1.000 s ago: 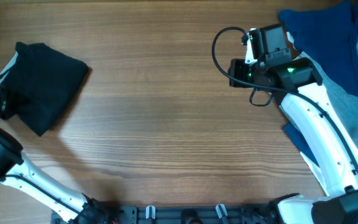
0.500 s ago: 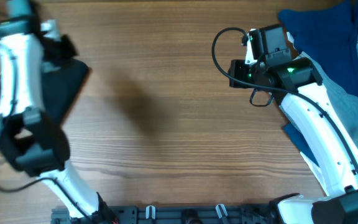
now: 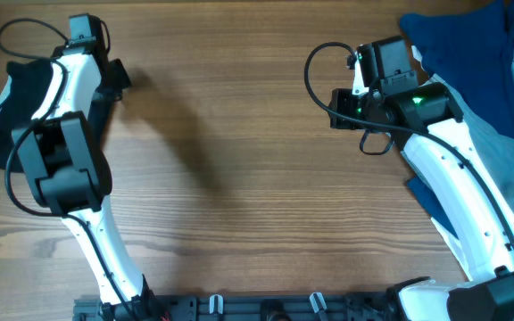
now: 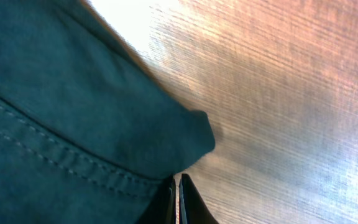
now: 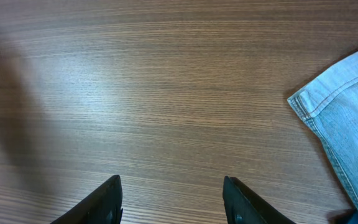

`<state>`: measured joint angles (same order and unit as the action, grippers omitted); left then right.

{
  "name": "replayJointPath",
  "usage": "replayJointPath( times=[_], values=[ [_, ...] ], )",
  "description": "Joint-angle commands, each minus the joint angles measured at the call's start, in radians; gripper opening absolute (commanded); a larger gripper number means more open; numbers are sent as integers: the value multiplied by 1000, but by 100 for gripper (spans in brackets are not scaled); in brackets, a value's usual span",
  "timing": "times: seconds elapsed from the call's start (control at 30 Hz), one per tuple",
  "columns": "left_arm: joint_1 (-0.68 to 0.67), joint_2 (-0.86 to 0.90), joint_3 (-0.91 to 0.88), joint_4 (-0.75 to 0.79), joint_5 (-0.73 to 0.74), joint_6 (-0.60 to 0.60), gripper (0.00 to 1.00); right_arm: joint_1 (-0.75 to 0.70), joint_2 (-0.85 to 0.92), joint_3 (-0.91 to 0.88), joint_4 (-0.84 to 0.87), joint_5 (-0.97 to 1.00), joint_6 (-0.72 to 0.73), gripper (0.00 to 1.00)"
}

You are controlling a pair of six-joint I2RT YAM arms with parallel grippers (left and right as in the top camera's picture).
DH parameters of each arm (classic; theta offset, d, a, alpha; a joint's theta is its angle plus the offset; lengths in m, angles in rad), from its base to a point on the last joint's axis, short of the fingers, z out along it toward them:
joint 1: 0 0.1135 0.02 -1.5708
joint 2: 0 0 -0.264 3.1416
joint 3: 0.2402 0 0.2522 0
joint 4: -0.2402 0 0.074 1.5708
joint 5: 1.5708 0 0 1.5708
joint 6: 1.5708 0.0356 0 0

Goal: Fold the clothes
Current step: 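Carry the folded shorts to the far left of the table with the left gripper, then open the left gripper and withdraw it from the shorts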

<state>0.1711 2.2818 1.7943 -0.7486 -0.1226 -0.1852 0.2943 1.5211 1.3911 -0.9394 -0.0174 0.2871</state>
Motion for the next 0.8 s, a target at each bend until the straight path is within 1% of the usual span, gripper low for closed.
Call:
replayJointPath(
  times=[0.0,0.07,0.1,0.13,0.17,0.2,0.23,0.27,0.3,0.33,0.37,0.4,0.43,0.47,0.5,0.6,0.63,0.7,0.77],
  values=[
    [11,17,4,58,-21,-32,4,0,6,6,-5,17,4,53],
    [7,14,11,53,-17,-32,4,0,6,6,-4,17,4,53],
    [0,7,15,32,-8,-30,14,0,6,6,-1,17,18,53],
    [-6,-3,15,22,16,-20,19,0,6,6,5,17,40,60],
    [-17,-18,15,16,76,3,34,0,8,6,33,16,85,66],
    [-36,-34,15,13,138,25,49,0,10,6,74,1,88,73],
    [-56,-45,15,8,156,25,54,0,13,6,128,-26,58,77],
    [-97,-61,15,-9,160,47,59,0,23,6,208,-52,-6,84],
    [-147,-71,16,-42,159,94,64,0,32,6,257,-51,-53,88],
    [-193,-75,16,-85,159,120,78,0,44,6,296,-51,-95,92],
    [-246,-77,16,-163,148,126,100,-3,59,6,332,-50,-136,100],
    [-282,-77,16,-246,157,106,100,-8,60,6,336,-51,-129,100],
    [-303,-82,16,-350,156,46,100,-13,56,6,323,-51,-129,100],
    [-317,-85,16,-437,156,11,100,-18,48,6,293,-52,-124,100],
    [-325,-90,16,-499,157,8,100,-22,42,6,263,-51,-101,100],
    [-335,-115,16,-694,156,4,100,-50,23,6,133,-51,35,100],
    [-335,-141,16,-728,156,-3,100,-55,14,6,96,-51,40,100],
    [-337,-217,16,-750,156,-12,100,-56,-11,5,23,-51,60,100],
    [-346,-302,4,-748,156,-18,100,-56,-61,-17,1,-51,89,100]
  ],
)
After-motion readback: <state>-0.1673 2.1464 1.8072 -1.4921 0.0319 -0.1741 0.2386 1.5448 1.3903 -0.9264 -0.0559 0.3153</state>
